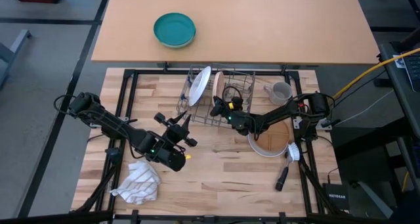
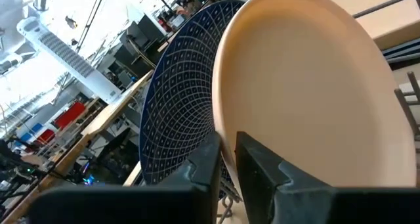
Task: Sort dishes
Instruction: Put the light orange plate in the dish rack, then put the brown plate in the dish rack
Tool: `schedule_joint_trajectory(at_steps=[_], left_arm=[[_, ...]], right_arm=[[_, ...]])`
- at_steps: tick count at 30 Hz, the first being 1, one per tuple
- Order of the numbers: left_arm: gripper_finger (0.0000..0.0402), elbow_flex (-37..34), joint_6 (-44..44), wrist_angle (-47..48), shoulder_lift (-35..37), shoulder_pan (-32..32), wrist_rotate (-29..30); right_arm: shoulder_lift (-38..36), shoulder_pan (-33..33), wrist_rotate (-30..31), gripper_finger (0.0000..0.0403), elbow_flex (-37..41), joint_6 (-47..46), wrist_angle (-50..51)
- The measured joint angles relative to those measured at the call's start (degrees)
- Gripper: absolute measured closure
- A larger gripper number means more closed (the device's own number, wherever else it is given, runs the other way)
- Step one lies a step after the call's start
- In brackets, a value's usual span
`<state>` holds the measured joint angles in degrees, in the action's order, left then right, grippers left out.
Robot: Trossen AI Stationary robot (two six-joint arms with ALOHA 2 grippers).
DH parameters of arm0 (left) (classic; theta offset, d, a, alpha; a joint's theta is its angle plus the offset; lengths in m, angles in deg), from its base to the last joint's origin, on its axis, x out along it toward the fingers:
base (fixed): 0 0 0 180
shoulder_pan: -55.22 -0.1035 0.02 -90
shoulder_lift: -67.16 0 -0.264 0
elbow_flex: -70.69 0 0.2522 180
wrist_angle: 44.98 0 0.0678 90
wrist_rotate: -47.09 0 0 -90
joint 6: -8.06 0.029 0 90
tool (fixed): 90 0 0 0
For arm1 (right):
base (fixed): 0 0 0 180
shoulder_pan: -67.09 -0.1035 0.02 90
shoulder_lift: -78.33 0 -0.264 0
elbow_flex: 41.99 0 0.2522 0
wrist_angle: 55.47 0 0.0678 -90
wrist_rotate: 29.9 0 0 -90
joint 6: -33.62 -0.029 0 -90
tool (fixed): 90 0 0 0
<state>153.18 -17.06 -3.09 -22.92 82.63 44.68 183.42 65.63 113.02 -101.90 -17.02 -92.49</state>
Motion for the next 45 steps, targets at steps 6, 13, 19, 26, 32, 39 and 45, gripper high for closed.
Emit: schedule_joint_trajectory(at_steps=[6,13,19,26,32,39,45], left_arm=[[0.0318,0.0,0.1,0.0,0.0,0.0,0.0],[0.0318,0.0,1.1,0.0,0.0,0.0,0.0],[0.0318,0.0,1.1,0.0,0.0,0.0,0.0],[0.0318,0.0,1.1,0.0,0.0,0.0,0.0],[0.0318,0.0,1.1,0.0,0.0,0.0,0.0],[0.0318,0.0,1.1,0.0,0.0,0.0,0.0],[0.0318,0.0,1.1,0.1,0.0,0.0,0.0]], right_arm=[[0.0,0.0,0.0,0.0340,0.0,1.2,0.1],[0.1,0.0,0.0,0.0270,0.1,1.2,0.7],[0.1,0.0,0.0,0.0233,0.1,1.5,0.7],[0.0,-0.9,4.3,0.0231,0.1,6.1,0.9],[-1.7,-3.6,6.9,0.0231,0.1,12.3,0.9],[-6.6,-7.7,3.8,0.0230,0.1,32.8,0.1],[-14.6,-13.2,1.1,0.0230,0.1,54.8,-0.1]])
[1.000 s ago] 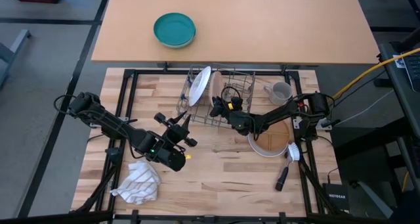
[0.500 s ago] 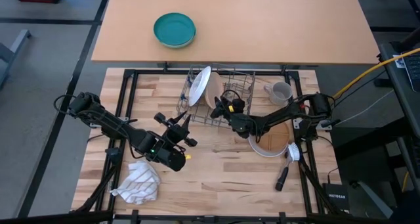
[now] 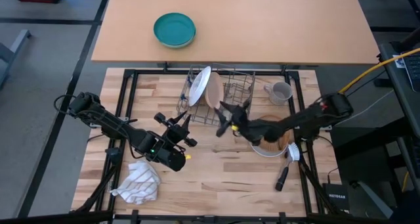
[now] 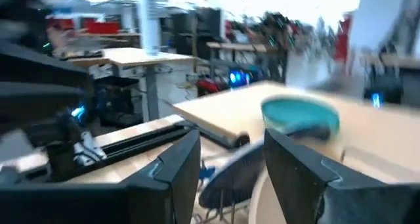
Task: Sort dishes
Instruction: Put the brown plate in the dish rack
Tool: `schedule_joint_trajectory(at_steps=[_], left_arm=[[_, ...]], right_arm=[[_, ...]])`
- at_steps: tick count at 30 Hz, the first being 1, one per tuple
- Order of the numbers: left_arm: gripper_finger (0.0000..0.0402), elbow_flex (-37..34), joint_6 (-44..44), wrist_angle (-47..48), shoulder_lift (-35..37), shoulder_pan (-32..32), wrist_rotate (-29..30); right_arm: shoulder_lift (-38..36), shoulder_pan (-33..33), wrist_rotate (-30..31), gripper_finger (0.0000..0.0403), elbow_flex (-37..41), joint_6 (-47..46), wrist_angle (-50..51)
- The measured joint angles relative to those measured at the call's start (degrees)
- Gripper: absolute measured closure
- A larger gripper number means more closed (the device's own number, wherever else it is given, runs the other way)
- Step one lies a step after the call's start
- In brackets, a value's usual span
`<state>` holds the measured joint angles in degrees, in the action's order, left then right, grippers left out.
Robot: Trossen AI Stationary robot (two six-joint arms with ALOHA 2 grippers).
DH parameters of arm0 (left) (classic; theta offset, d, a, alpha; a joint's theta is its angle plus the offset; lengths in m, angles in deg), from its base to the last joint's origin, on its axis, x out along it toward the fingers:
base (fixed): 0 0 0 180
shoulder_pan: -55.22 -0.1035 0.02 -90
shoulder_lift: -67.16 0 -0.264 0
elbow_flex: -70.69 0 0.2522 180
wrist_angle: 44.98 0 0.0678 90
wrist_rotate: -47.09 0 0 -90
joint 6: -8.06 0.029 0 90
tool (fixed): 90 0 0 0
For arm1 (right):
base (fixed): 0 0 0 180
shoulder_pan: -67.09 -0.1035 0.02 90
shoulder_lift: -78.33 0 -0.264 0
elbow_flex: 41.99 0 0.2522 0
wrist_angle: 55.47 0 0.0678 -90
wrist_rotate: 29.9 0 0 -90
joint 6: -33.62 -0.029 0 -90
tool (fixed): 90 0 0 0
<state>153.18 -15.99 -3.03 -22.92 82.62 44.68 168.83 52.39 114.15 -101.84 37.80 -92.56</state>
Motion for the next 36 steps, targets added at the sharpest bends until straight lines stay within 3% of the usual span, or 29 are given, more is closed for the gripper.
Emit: schedule_joint_trajectory(at_steps=[5,13,18,25,29,33,36], left_arm=[[0.0318,0.0,0.0,0.1,0.0,0.0,0.0],[0.0318,0.0,-0.4,2.1,0.0,-0.2,-1.5],[0.0318,0.0,-1.0,2.7,0.0,-2.2,-9.9],[0.0318,0.0,-3.7,2.4,0.0,-10.4,-26.5],[0.0318,0.0,-2.8,2.3,0.0,-15.1,-30.7],[0.0318,0.0,-1.2,1.1,0.0,-19.3,-36.3],[0.0318,0.0,-0.8,0.6,0.0,-21.5,-39.0]], right_arm=[[-7.3,-7.1,1.9,0.0230,0.0,12.8,4.5],[-14.1,-18.0,17.8,0.0230,0.0,15.7,21.2],[-16.9,-21.1,24.4,0.0230,0.0,15.7,24.1],[-22.6,-19.2,24.8,0.0230,0.0,15.8,31.1],[-24.5,-14.5,18.8,0.0230,0.0,15.7,36.4],[-24.3,-7.8,5.1,0.0230,0.0,14.4,38.8],[-23.5,-1.8,-6.3,0.0230,0.0,7.8,39.6]])
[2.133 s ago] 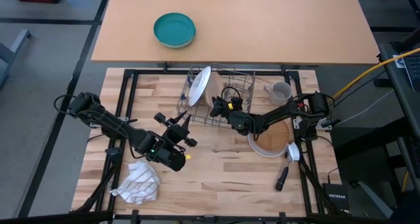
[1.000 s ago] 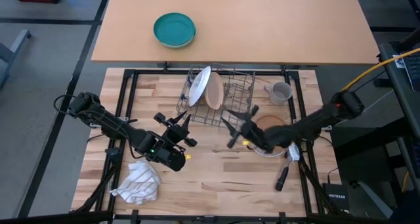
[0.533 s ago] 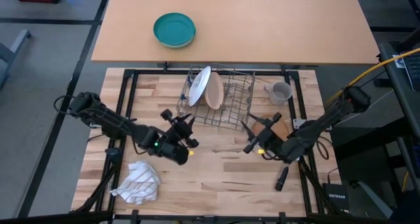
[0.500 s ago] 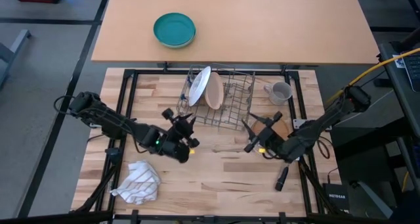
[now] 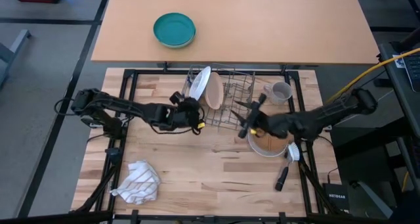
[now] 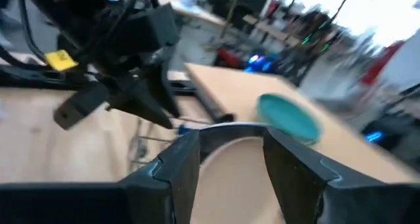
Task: Sort dishes
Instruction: Put the brown plate in the dish rack
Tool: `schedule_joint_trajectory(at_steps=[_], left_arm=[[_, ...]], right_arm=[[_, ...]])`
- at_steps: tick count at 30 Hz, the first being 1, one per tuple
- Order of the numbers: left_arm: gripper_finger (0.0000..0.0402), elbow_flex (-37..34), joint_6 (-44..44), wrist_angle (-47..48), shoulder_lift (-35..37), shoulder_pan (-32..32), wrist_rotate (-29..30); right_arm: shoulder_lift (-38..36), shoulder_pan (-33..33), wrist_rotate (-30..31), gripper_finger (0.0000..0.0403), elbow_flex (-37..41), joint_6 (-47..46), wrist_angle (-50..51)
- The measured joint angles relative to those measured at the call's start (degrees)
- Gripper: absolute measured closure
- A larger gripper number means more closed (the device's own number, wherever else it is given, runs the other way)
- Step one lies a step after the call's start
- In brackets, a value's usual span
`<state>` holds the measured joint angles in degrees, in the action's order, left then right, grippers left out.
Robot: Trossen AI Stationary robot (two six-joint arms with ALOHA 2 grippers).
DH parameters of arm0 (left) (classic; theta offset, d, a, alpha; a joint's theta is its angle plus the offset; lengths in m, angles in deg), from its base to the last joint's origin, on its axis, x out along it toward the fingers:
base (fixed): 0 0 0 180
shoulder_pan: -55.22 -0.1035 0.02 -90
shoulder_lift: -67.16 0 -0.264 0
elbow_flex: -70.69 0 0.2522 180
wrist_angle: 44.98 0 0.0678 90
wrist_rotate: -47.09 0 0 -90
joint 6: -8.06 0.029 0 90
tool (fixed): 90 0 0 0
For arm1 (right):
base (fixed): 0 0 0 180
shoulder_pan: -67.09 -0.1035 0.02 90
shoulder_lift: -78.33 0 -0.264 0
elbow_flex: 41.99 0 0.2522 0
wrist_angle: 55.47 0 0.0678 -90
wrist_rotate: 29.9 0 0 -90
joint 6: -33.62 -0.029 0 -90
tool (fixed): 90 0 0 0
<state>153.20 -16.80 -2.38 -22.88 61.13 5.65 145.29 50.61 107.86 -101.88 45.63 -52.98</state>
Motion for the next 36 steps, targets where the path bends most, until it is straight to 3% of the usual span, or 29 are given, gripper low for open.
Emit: schedule_joint_trajectory(at_steps=[8,15,22,29,36], left_arm=[[0.0318,0.0,3.3,-1.9,0.0,-2.0,-0.2],[0.0318,0.0,2.8,-2.6,0.0,-1.6,-2.9],[0.0318,0.0,2.2,-3.3,-1.0,0.8,-17.2],[0.0318,0.0,15.0,-17.0,-6.8,4.3,-23.2],[0.0318,0.0,28.7,-32.4,-14.8,6.4,-26.0]], right_arm=[[7.2,13.2,-20.1,0.0230,0.0,-14.3,0.1],[14.1,18.5,-28.5,0.0230,0.0,-18.0,-6.3],[10.7,18.3,-29.7,0.0230,0.0,-7.3,-8.5],[1.8,17.8,-38.4,0.0230,0.0,-7.2,0.2],[-3.3,10.2,-39.8,0.0230,0.0,-11.1,13.2]])
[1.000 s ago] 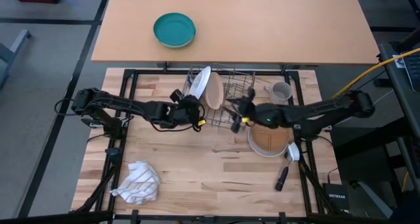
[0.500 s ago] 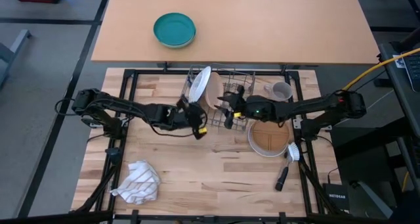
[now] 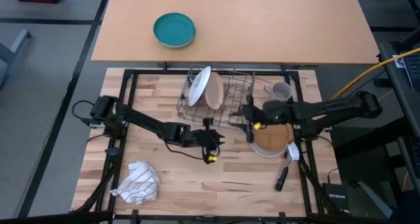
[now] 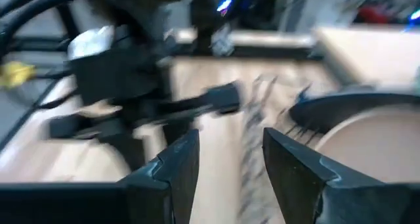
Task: Sort dishes
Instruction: Put the brown plate in the dish rack
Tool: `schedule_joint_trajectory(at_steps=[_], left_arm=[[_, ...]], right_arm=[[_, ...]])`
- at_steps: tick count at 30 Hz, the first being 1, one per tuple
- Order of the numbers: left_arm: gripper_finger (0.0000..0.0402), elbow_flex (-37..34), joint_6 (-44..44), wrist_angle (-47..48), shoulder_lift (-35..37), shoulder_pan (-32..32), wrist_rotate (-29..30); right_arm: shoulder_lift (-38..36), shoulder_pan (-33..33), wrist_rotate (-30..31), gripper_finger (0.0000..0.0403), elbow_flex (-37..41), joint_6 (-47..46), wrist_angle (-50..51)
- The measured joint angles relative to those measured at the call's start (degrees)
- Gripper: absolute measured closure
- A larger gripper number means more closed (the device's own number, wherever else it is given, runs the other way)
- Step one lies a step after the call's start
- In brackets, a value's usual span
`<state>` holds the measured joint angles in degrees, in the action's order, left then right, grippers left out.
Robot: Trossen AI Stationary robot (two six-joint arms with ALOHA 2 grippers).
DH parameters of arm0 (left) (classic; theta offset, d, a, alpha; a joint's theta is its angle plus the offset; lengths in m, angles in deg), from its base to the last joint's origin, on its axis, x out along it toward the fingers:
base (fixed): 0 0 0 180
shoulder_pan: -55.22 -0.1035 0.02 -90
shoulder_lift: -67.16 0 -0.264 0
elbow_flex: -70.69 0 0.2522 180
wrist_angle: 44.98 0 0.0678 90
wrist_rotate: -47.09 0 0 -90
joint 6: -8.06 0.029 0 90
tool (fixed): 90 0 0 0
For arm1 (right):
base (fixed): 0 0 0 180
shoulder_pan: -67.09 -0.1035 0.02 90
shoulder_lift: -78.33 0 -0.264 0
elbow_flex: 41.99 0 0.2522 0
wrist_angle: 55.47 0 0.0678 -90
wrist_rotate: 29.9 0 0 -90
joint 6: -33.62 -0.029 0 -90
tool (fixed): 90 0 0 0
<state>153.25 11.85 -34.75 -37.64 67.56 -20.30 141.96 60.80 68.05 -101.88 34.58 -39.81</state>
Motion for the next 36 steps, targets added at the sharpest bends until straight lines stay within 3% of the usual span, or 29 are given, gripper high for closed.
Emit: schedule_joint_trajectory(at_steps=[7,13,19,26,36], left_arm=[[0.0318,0.0,4.5,-10.8,-6.4,0.0,-1.7],[0.0318,0.0,5.3,-10.0,-7.8,0.2,-1.7],[0.0318,0.0,5.3,-10.1,-7.8,0.4,-1.7],[0.0318,0.0,5.2,-10.0,-7.8,0.4,-1.7],[0.0318,0.0,5.2,-10.0,-7.8,0.4,-1.7]], right_arm=[[-0.4,-10.0,6.5,0.0230,0.0,-17.5,17.5],[-0.4,-17.3,10.5,0.0230,0.0,-37.2,33.8],[0.9,-21.7,10.2,0.0230,0.0,-51.3,42.4],[8.5,-22.6,4.6,0.0230,0.0,-56.4,45.8],[19.2,-22.6,2.0,0.0230,0.0,-56.3,46.4]])
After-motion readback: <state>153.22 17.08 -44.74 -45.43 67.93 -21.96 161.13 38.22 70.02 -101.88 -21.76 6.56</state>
